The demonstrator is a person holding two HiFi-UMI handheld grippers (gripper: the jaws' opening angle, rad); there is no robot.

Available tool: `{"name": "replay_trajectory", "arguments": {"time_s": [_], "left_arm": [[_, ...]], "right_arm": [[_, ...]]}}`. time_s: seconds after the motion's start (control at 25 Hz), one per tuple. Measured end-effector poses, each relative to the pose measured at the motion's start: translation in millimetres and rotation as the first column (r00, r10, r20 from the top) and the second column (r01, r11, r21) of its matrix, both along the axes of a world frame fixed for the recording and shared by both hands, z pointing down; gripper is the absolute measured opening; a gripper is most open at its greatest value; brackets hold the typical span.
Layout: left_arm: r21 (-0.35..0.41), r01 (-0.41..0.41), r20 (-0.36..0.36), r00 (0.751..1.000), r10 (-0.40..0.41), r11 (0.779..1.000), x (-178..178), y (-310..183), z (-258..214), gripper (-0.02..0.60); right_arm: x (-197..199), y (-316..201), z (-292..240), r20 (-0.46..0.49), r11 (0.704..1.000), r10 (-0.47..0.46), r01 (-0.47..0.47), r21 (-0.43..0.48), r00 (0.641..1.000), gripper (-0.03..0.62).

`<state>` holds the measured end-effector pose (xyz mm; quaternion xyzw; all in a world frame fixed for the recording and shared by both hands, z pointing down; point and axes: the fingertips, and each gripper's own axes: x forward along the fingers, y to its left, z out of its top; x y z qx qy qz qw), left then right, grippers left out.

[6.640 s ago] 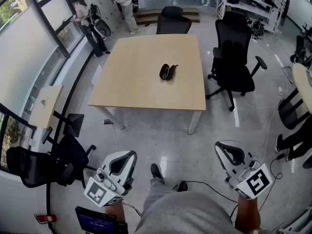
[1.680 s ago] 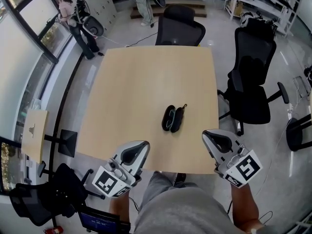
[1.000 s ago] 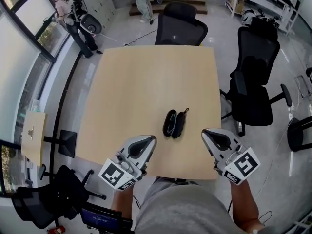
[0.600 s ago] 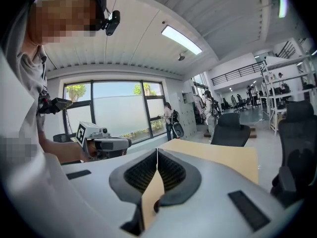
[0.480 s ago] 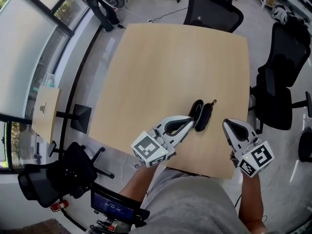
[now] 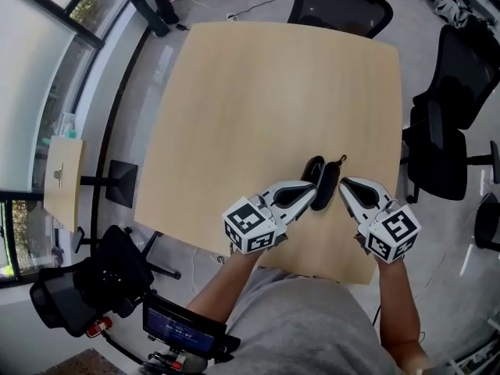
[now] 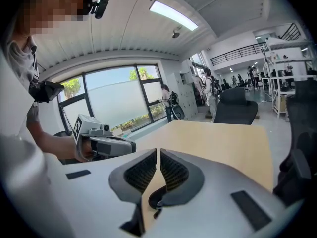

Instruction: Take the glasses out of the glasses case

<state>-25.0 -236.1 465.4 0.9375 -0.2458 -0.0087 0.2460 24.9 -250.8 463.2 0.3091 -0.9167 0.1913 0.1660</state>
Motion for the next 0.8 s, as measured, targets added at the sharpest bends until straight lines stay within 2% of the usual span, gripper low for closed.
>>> {"name": "replay_trajectory", "arguments": {"time_s": [0.48,0.72,0.8], "left_arm": [[-0.127,-0.073,0.050,0.996,0.080,0.989,11,-24,68,0.008],[-0.163,-0.118,0.168,0.975,0.146,0.980,19,-27,117,0.008],[-0.172,-0.134,0.219,0.961,0.170,0.976,22,-27,135,0.009]], "right_arm": [[-6,-34,74,-0.099,0.990,-0.009,-0.005,-0.139,0.995,0.011],[-11,-43,118,-0.225,0.984,-0.078,0.038,-0.175,0.971,0.014],[-12,-44,135,-0.257,0.978,-0.104,0.052,-0.201,0.961,0.049]]}}
